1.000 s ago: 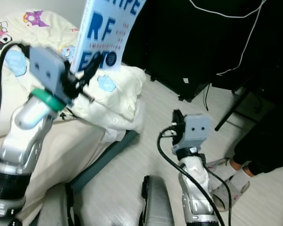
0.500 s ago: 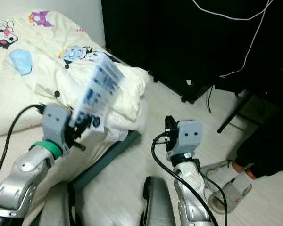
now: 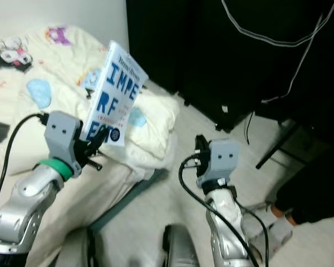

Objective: Clean up the room

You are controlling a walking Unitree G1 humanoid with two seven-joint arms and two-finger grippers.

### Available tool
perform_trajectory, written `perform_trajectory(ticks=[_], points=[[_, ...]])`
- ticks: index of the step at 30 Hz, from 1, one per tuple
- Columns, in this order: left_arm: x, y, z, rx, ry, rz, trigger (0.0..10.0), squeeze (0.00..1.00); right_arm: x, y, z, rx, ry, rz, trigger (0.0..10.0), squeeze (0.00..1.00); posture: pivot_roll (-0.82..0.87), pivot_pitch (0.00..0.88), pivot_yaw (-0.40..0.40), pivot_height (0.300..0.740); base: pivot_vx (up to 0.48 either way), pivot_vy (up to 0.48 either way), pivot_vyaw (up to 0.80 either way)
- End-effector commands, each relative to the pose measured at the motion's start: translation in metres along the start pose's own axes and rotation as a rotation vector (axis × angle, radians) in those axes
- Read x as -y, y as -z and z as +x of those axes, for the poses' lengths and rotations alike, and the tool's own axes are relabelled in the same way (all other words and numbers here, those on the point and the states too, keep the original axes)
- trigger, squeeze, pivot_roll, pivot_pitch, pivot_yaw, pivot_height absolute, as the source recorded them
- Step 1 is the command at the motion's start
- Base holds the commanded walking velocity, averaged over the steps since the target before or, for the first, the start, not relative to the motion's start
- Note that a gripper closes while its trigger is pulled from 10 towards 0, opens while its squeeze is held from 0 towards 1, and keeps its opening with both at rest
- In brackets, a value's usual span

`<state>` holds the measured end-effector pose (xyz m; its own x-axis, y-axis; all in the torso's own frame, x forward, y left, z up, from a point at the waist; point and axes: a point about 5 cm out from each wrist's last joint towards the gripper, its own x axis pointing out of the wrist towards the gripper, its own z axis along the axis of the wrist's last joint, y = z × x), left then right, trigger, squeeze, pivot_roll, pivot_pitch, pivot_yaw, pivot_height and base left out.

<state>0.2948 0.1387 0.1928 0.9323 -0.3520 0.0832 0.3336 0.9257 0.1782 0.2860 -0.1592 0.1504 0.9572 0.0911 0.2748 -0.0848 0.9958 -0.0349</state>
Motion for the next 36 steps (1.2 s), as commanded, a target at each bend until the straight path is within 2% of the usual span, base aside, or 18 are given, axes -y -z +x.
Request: perform_trajectory(ticks=[1,8,16,28,36], points=[[0.002,-0.007,0.0,0.045,0.008,0.025,10.0,0.0,0.004,0.006,-0.004,-0.028,0.018,0.003,10.0,0.0,0.01,0.14,-0.017,0.686,0.0,0.0,0.0],[0.003,-0.006,0.004,0.041,-0.001,0.044,10.0,0.0,0.007,0.009,-0.005,-0.039,0.026,0.0,10.0,0.0,0.01,0.14,-0.017,0.721,0.0,0.0,0.0],[0.003,-0.007,0.009,0.043,-0.008,0.036,10.0,0.0,0.008,0.009,-0.005,-0.042,0.033,-0.001,10.0,0.0,0.01,0.14,-0.017,0.74,0.0,0.0,0.0],[0.005,-0.005,0.014,0.038,-0.015,-0.003,10.0,0.0,0.011,0.009,-0.002,-0.042,0.041,-0.004,10.0,0.0,0.0,0.138,-0.02,0.74,0.0,0.0,0.0],[0.007,-0.004,0.016,0.045,-0.02,-0.002,10.0,0.0,0.009,0.014,-0.003,-0.059,0.06,0.033,10.0,0.0,0.01,0.136,-0.019,0.74,0.0,0.0,0.0]])
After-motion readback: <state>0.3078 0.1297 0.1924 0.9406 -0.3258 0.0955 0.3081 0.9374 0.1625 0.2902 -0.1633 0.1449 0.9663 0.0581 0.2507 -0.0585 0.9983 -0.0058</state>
